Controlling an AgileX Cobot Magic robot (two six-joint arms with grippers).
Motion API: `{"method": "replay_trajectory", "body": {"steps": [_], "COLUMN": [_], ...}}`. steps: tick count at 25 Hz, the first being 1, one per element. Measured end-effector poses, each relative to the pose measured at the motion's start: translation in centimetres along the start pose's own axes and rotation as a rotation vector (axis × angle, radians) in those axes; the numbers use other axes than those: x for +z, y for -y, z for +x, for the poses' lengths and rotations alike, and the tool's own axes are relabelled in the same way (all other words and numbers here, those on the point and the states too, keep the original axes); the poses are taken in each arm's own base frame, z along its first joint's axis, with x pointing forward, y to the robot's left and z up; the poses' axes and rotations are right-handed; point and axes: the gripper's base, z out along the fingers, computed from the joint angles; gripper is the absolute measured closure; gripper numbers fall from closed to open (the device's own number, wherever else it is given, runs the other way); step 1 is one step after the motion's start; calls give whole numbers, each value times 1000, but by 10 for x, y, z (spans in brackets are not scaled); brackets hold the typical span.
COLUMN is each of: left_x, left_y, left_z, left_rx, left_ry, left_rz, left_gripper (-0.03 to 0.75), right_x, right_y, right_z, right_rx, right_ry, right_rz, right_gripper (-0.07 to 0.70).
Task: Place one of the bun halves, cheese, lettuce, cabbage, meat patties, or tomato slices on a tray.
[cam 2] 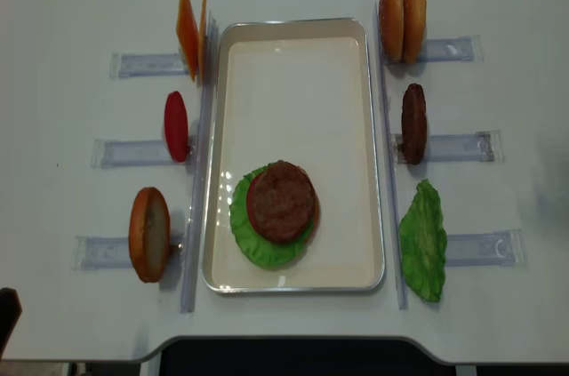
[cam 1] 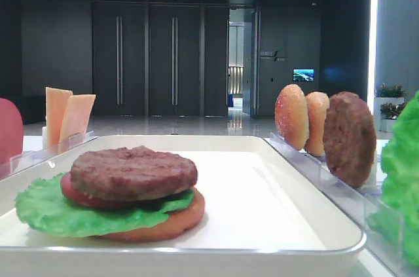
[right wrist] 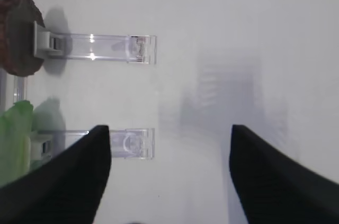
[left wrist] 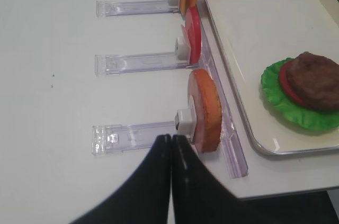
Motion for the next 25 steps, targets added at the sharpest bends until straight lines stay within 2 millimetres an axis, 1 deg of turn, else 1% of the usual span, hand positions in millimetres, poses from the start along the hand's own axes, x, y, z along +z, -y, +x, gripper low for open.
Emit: {"method": "replay_trajectory", "body": {"steps": [4, 8, 10, 17, 20, 25], "left_x": [0, 0, 0, 0, 0, 0], "left_y": [0, 0, 0, 0, 0, 0], "left_z": [0, 0, 0, 0, 0, 0], "left_rx": [0, 0, 0, 0, 0, 0], "left_ry": [0, 0, 1, 1, 1, 1], "left_rz": [0, 0, 0, 0, 0, 0], "left_gripper": [716, 716, 716, 716, 716, 716], "right_x": [-14, -31, -35, -37, -33, -25], "right_y": [-2, -3, -4, -7, -8, -9], "right_z": [33, 71, 89, 152, 173, 197], "right_rx": [6, 6, 5, 29, 32, 33], "right_ry": [51, 150, 186, 334, 397, 492], "right_rz": [2, 6, 8, 10, 11, 13], "right_gripper": [173, 173, 173, 175, 176, 176]}}
